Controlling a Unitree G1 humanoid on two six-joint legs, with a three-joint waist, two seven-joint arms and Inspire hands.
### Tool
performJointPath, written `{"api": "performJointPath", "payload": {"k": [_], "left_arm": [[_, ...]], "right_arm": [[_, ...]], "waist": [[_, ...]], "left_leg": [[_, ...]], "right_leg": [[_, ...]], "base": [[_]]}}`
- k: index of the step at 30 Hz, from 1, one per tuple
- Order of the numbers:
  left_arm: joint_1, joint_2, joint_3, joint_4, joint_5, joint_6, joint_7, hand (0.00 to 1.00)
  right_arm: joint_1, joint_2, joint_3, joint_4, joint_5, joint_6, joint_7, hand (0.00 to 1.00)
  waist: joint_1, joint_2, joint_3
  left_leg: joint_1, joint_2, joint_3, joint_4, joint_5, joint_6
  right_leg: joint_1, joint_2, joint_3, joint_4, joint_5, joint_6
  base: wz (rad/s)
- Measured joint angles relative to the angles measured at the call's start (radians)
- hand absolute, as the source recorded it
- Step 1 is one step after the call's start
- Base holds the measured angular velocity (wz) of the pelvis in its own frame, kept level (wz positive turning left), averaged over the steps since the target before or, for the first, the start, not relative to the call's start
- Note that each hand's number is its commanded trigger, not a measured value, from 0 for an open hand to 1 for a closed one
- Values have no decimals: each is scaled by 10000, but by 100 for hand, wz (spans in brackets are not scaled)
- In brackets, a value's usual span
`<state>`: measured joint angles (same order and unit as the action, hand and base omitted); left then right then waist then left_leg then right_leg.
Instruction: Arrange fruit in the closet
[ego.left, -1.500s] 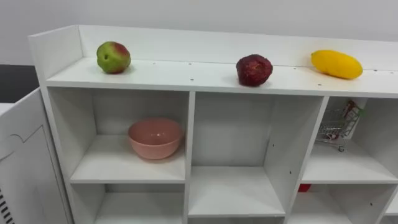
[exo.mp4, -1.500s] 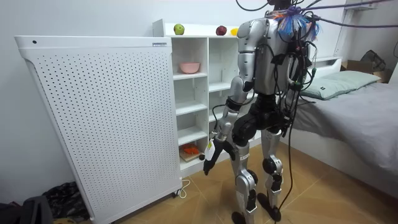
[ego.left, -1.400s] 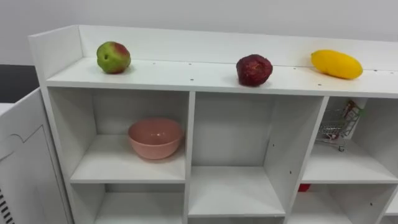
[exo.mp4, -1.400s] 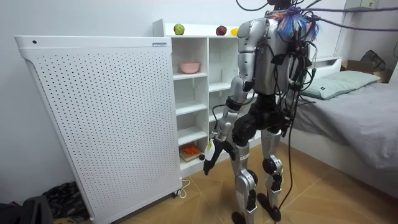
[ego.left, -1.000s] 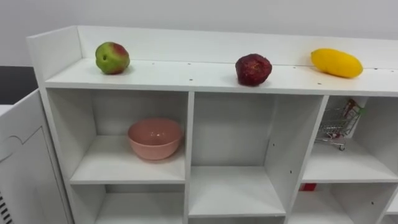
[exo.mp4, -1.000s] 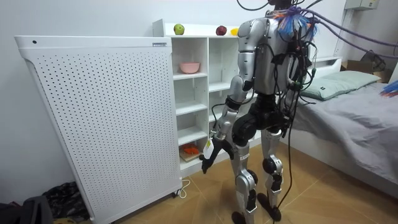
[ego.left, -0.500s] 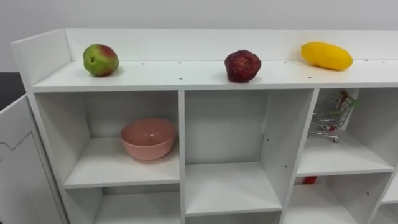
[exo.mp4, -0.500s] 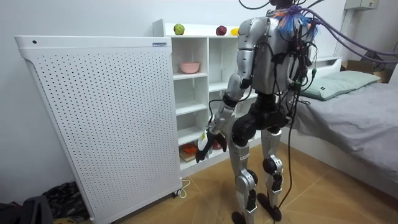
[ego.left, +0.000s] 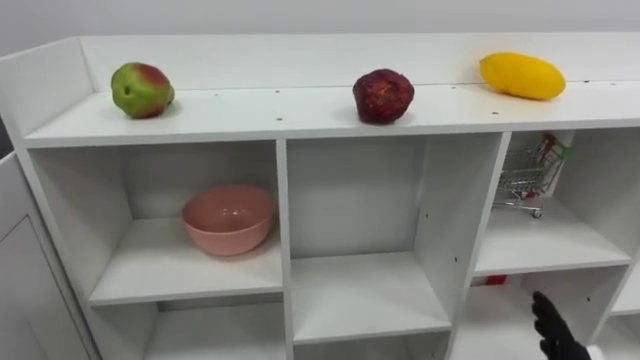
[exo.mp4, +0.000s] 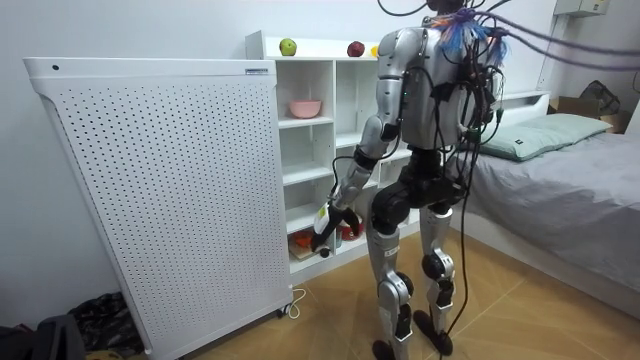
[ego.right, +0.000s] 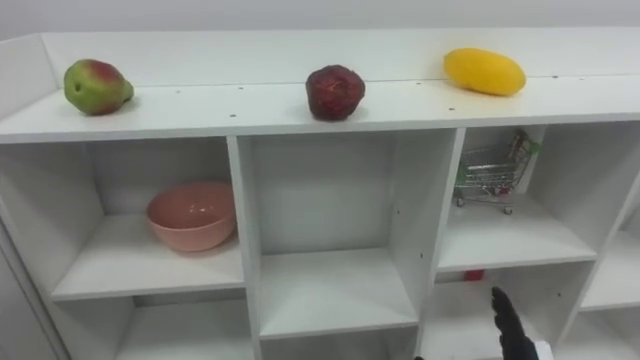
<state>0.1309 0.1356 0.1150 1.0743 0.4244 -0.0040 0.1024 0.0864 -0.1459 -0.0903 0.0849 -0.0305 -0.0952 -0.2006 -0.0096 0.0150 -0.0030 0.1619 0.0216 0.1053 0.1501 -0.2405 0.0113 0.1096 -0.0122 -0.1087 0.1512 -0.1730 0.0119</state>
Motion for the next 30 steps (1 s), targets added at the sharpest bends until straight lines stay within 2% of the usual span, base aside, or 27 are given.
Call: {"api": "performJointPath", "payload": {"k": [5, 6, 9, 12, 20, 23, 25, 30], "left_arm": [[53, 0, -11, 11, 6, -89, 40, 0], [72, 0, -33, 15, -2, -126, 41, 0], [171, -14, -228, -22, -4, -278, 41, 0], [190, -6, -313, -63, -1, -309, 41, 0], [276, 22, -616, -663, 9, -321, -72, 0], [274, 22, -617, -665, 6, -317, -86, 0], [272, 26, -619, -663, 4, -297, -87, 0], [152, 35, -619, -664, 9, -214, -284, 0]], "right_arm": [[181, -4, 44, -1499, -361, -17, -343, 0], [175, -17, 69, -1786, -394, -163, -435, 0], [170, -46, 129, -2511, -426, -273, -556, 0], [139, -71, 422, -2933, -840, -480, -715, 0], [116, -258, 980, -3750, -1156, -577, -700, 0], [108, -412, 1022, -3749, -1132, -573, -748, 0], [55, -484, 1063, -3750, -1084, -570, -842, 0], [-677, -500, 1062, -3750, -856, -562, -855, 0]], "waist": [[162, 65, -40], [165, 61, -41], [212, 72, -59], [320, 56, -61], [424, 21, -62], [431, -63, -14], [445, -170, 52], [440, -270, 25]], "left_leg": [[-27, 12, 21, 1, 0, 0], [-32, 16, 20, 1, 0, -1], [-36, 17, 19, 2, 1, -1], [-126, 17, 22, 127, 3, 3], [-349, 18, 13, 131, 52, -1], [-350, 18, 9, 144, 60, -3], [-361, 19, 9, 138, 60, -3], [-490, 17, -12, 155, 60, -2]], "right_leg": [[-53, 19, -2, 11, 0, 0], [-55, 22, -21, 14, 0, 0], [-47, 19, -15, 64, 4, -7], [-147, 2, -9, 218, 10, -17], [-412, 12, 15, 360, 45, -63], [-419, 11, -1, 338, 44, -62], [-426, 11, -22, 329, 43, -60], [-546, -1, -54, 341, 44, -61]], "base": [[-3], [3], [0], [0], [0], [0], [0], [0]]}}
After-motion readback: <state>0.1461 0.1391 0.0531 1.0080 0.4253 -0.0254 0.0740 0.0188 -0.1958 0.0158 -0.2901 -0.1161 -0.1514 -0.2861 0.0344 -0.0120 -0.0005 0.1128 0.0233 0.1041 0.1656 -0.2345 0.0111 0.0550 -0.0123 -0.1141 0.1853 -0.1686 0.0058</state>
